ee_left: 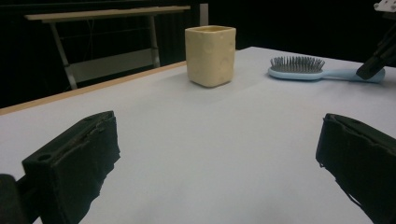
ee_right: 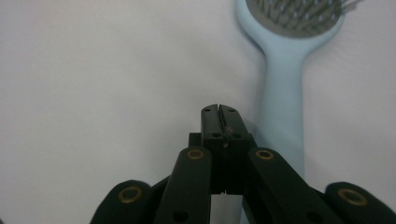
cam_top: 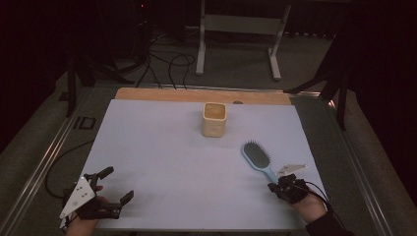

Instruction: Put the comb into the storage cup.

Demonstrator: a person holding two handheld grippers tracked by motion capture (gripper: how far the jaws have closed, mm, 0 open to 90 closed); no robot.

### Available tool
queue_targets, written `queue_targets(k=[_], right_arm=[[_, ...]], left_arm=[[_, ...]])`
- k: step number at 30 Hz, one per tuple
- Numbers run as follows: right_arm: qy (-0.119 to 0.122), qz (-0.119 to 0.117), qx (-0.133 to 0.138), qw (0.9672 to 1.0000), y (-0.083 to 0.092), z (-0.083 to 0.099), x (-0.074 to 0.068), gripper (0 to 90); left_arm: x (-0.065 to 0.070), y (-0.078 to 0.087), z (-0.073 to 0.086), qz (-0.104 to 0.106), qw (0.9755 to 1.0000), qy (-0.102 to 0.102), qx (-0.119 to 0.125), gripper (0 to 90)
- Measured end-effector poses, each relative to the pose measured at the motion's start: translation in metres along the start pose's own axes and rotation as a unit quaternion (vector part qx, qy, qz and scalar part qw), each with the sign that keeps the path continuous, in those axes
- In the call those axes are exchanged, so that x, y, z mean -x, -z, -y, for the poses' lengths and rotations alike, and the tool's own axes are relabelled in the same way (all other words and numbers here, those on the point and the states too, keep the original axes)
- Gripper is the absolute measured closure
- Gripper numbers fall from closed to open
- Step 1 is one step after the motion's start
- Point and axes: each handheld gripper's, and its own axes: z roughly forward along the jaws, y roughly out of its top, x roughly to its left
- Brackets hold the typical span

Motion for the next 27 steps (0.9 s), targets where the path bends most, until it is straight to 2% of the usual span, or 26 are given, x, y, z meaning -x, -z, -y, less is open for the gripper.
queue_targets(k=[9,16,21,24,25,27], right_arm=[[0.016,0.001,0.017,0.9997,0.008,-0.012,0.0,89.9],[0.017,0.006,0.03,0.9994,0.02,-0.024,0.003,78.8],[0.008,0.012,0.039,0.9991,0.027,-0.031,0.007,67.4],[0.007,0.018,0.041,0.999,0.029,-0.033,0.007,56.2],[0.007,0.018,0.041,0.999,0.029,-0.033,0.007,56.2],[-0.001,0.017,0.041,0.999,0.03,-0.035,0.009,48.7]], left_arm=[[0.0,0.0,0.0,0.0,1.0,0.0,0.0,0.0],[0.0,0.0,0.0,0.0,1.0,0.002,0.001,0.0],[0.0,0.0,0.0,0.0,1.0,0.003,0.002,0.0],[0.0,0.001,0.0,0.0,1.0,0.004,0.003,0.0],[0.0,0.001,0.0,0.0,1.0,0.004,0.003,0.0],[0.0,0.001,0.0,0.0,1.0,0.003,0.002,0.0]])
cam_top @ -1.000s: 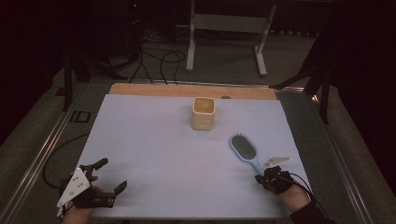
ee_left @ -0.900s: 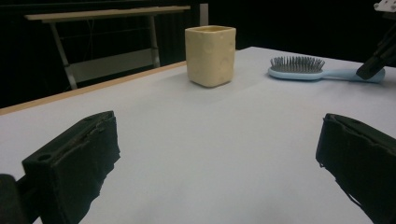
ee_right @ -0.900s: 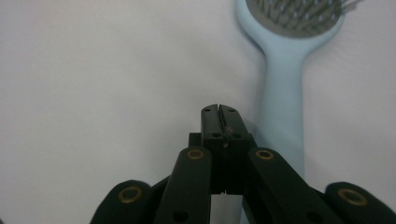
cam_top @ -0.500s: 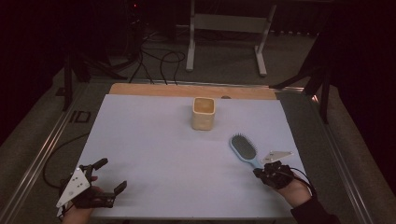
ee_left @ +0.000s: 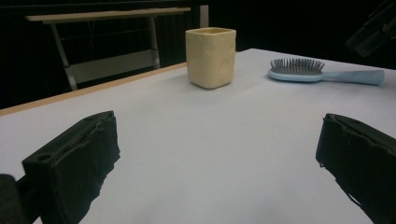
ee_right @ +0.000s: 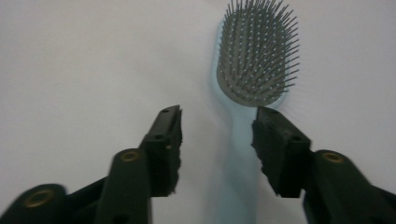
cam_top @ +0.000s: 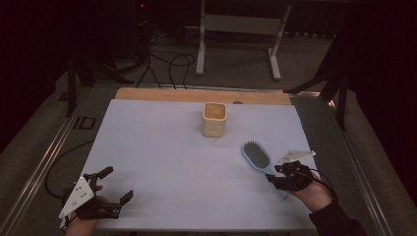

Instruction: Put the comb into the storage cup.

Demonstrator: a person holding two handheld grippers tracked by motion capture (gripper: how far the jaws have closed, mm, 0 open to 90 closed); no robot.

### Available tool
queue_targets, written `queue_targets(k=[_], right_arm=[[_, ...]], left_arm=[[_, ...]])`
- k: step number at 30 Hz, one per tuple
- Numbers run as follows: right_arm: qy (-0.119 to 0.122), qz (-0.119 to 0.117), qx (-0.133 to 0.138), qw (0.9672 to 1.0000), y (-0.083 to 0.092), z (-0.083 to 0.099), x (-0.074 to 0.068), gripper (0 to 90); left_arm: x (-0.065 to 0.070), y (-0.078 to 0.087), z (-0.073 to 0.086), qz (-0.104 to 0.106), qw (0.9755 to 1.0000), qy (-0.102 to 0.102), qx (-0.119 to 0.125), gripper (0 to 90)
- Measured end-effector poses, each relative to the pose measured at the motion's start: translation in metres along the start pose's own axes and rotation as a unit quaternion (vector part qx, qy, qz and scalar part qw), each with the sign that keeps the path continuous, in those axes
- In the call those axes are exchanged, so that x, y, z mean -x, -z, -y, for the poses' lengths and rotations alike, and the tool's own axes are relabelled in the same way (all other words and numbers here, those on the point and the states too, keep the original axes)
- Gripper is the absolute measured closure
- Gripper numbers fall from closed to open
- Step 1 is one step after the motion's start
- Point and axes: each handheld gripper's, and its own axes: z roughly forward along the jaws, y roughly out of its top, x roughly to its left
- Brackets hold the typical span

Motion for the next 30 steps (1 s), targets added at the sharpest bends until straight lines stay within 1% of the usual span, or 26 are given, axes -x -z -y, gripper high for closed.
queue_targets(k=[3,4,7,10,11,13,14,16,18,20,22,26,28,30], right_arm=[[-0.002,-0.005,-0.003,1.0,0.0,-0.001,0.001,41.5],[0.0,-0.007,-0.005,1.0,-0.001,-0.002,0.002,38.4],[-0.005,-0.007,-0.007,0.9999,-0.001,-0.004,0.004,28.2],[-0.016,-0.005,-0.01,0.9998,-0.001,-0.007,0.006,17.7],[-0.017,-0.004,-0.013,0.9998,-0.001,-0.008,0.008,13.9],[-0.019,0.002,-0.016,0.9997,-0.002,-0.01,0.009,10.3],[-0.024,0.003,-0.018,0.9995,-0.002,-0.01,0.009,10.1],[-0.025,-0.003,-0.02,0.9995,-0.003,-0.012,0.012,8.6],[-0.036,-0.002,-0.02,0.9991,-0.004,-0.013,0.015,8.6],[-0.038,0.011,-0.02,0.999,-0.004,-0.014,0.017,8.6],[-0.041,0.012,-0.026,0.9987,-0.005,-0.015,0.02,8.6],[-0.03,0.027,-0.033,0.9986,-0.008,-0.017,0.024,8.6],[-0.03,0.033,-0.038,0.9983,-0.009,-0.019,0.025,8.7],[-0.027,0.029,-0.048,0.9981,-0.012,-0.021,0.026,8.7]], left_arm=[[0.0,0.0,0.0,0.0,1.0,0.0,0.0,0.0],[0.0,0.0,0.0,0.0,1.0,0.0,0.0,0.0],[0.0,0.0,0.0,0.0,1.0,0.0,0.0,0.0],[0.0,0.0,0.0,0.0,1.0,0.0,0.0,0.0],[0.0,0.0,0.0,0.0,1.0,0.0,-0.001,0.0],[0.0,0.0,0.0,0.0,1.0,0.0,0.0,0.0],[0.0,0.0,0.0,0.0,1.0,0.0,0.0,0.0],[0.0,0.0,0.0,0.0,1.0,0.0,0.0,0.0],[0.0,0.0,0.0,0.0,1.0,0.0,-0.001,0.0],[0.0,0.0,0.0,0.0,1.0,-0.001,-0.001,0.0],[0.0,0.0,0.0,0.0,1.0,0.0,0.0,0.0],[0.0,0.0,0.0,0.0,1.0,0.0,-0.001,0.0],[0.0,0.0,0.0,0.0,1.0,-0.001,-0.001,0.0],[0.0,0.0,0.0,0.0,1.0,0.0,0.0,0.0]])
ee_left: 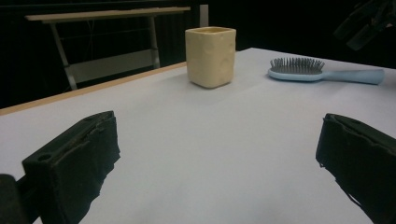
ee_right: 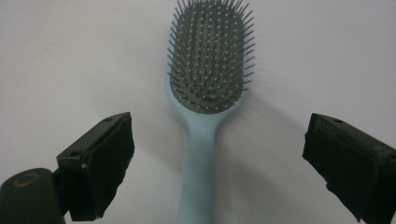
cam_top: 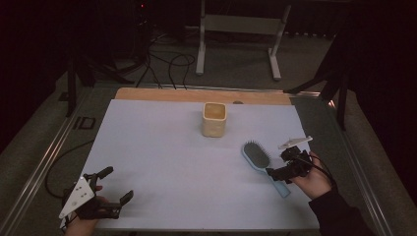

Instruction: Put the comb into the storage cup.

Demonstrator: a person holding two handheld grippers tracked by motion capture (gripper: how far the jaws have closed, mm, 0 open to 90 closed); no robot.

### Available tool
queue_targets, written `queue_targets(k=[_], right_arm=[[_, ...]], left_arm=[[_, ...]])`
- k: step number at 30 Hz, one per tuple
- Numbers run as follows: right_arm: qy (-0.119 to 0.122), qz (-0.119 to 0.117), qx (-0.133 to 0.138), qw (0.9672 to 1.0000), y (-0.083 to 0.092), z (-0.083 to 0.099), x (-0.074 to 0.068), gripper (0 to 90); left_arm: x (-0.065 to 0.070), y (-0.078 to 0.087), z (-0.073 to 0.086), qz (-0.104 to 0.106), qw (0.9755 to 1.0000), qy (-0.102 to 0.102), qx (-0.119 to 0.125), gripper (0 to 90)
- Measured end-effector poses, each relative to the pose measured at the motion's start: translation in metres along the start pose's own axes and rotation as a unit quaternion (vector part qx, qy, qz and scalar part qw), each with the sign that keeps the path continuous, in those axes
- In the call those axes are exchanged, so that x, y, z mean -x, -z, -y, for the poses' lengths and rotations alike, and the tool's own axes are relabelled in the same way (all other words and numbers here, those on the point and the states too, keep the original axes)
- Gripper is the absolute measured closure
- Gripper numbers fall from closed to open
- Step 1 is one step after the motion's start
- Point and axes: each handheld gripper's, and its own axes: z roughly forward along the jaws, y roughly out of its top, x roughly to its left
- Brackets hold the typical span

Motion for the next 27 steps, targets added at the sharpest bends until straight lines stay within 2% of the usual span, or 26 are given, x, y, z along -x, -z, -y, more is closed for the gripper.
queue_targets(k=[5,8,10,13,14,15,18,20,24,27], right_arm=[[0.007,-0.006,-0.012,0.9999,-0.006,-0.004,0.001,8.7],[0.007,-0.029,-0.031,0.9991,-0.011,-0.006,0.004,10.4],[-0.005,-0.055,-0.053,0.9971,-0.015,-0.007,0.007,12.4],[-0.033,-0.094,-0.094,0.9906,-0.026,-0.008,0.013,12.8],[-0.035,-0.097,-0.102,0.9894,-0.028,-0.007,0.014,14.1],[-0.041,-0.097,-0.108,0.9886,-0.031,-0.008,0.014,14.3],[-0.035,-0.092,-0.113,0.9887,-0.035,-0.008,0.014,14.2],[-0.038,-0.092,-0.122,0.9875,-0.039,-0.01,0.014,14.5],[-0.048,-0.079,-0.143,0.9855,-0.044,-0.012,0.014,14.5],[-0.049,-0.057,-0.147,0.9863,-0.047,-0.014,0.012,13.6]], left_arm=[[0.0,0.0,0.0,0.0,1.0,-0.001,-0.001,0.0],[0.0,0.0,0.0,0.001,1.0,0.0,0.0,0.0],[0.0,0.0,0.0,0.0,1.0,0.0,0.0,0.0],[0.0,0.0,0.0,0.0,1.0,0.0,0.0,0.0],[0.0,0.0,0.0,0.0,1.0,0.0,0.0,0.0],[0.0,0.0,0.0,0.001,1.0,0.0,0.0,0.0],[0.0,0.0,0.0,0.001,1.0,0.0,-0.001,0.0],[0.0,0.0,0.0,0.0,1.0,-0.001,-0.001,0.0],[0.0,0.0,0.0,0.0,1.0,0.0,0.0,0.0],[0.0,0.0,0.0,0.0,1.0,0.0,0.0,0.0]])
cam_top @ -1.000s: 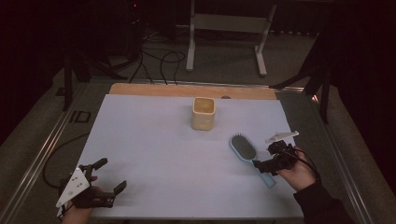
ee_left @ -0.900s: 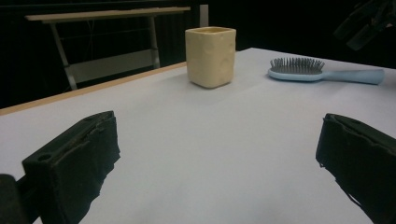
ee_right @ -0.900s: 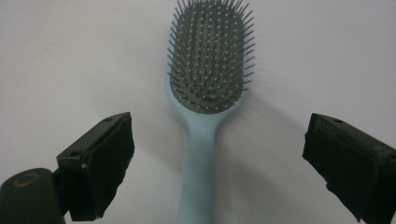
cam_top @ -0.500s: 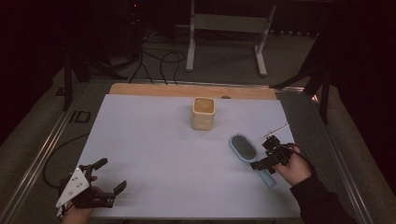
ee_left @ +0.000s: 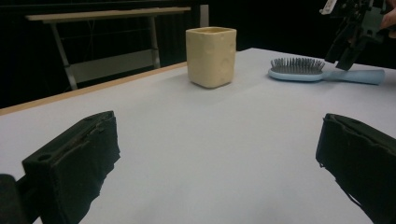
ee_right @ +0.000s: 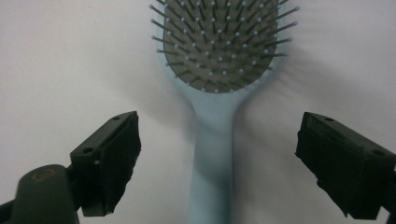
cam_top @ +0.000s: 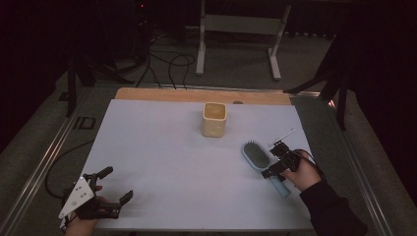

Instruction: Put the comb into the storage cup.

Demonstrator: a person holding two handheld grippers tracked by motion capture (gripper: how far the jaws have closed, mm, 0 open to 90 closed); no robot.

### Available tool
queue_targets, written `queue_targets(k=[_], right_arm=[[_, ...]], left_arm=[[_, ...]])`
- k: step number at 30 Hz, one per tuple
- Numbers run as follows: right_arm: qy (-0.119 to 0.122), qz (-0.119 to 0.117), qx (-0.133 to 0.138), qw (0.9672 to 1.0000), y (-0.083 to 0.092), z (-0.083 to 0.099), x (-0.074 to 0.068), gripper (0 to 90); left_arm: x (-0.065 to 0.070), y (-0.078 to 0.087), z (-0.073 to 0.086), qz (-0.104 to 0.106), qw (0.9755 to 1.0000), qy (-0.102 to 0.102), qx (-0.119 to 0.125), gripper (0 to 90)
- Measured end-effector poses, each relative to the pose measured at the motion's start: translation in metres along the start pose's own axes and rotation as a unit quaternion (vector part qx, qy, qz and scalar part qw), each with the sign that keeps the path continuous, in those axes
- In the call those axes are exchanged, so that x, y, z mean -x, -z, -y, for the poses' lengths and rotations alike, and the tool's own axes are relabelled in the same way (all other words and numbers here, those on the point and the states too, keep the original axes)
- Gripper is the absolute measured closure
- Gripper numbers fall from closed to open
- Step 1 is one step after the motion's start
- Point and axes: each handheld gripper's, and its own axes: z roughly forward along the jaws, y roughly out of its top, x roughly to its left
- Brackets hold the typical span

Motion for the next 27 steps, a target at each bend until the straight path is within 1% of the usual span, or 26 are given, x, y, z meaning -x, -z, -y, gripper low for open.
queue_targets(k=[3,5,8,10,11,13,16,18,19,21,25,27], right_arm=[[0.001,-0.002,-0.003,1.0,-0.003,-0.002,-0.001,10.4],[0.002,0.004,-0.011,0.9999,-0.005,-0.002,-0.003,9.6],[0.005,0.003,-0.022,0.9997,-0.009,-0.003,-0.004,9.7],[0.003,0.004,-0.023,0.9997,-0.01,-0.004,-0.004,13.7],[0.0,0.003,-0.023,0.9997,-0.01,-0.005,-0.004,13.7],[0.001,0.006,-0.023,0.9997,-0.01,-0.005,-0.004,16.9],[0.001,0.01,-0.023,0.9997,-0.011,-0.005,-0.005,25.1],[-0.001,0.016,-0.018,0.9997,-0.011,-0.005,-0.006,33.6],[-0.002,0.016,-0.017,0.9997,-0.012,-0.006,-0.007,35.0],[-0.002,0.023,-0.018,0.9996,-0.013,-0.006,-0.008,40.9],[0.002,0.04,-0.025,0.9989,-0.016,-0.006,-0.01,44.7],[0.004,0.046,-0.029,0.9985,-0.018,-0.006,-0.011,49.5]], left_arm=[[0.0,0.0,0.0,0.0,1.0,-0.001,0.0,0.0],[0.0,0.0,0.0,0.0,1.0,-0.001,-0.001,0.0],[0.0,0.0,0.0,0.0,1.0,0.0,0.0,0.0],[0.0,0.0,0.0,0.0,1.0,0.0,-0.001,0.0],[0.0,0.0,0.0,0.0,1.0,0.0,-0.001,0.0],[0.0,0.0,0.0,0.0,1.0,0.0,-0.001,0.0],[0.0,0.0,0.0,0.0,1.0,0.001,0.0,0.0],[0.0,0.0,0.0,0.0,1.0,0.001,-0.001,0.0],[0.0,0.0,0.0,0.0,1.0,0.0,-0.001,0.0],[0.0,0.0,0.0,0.0,1.0,0.0,0.0,0.0],[0.0,0.0,0.0,0.0,1.0,0.001,0.0,0.0],[0.0,0.0,0.0,0.0,1.0,0.001,0.0,0.0]])
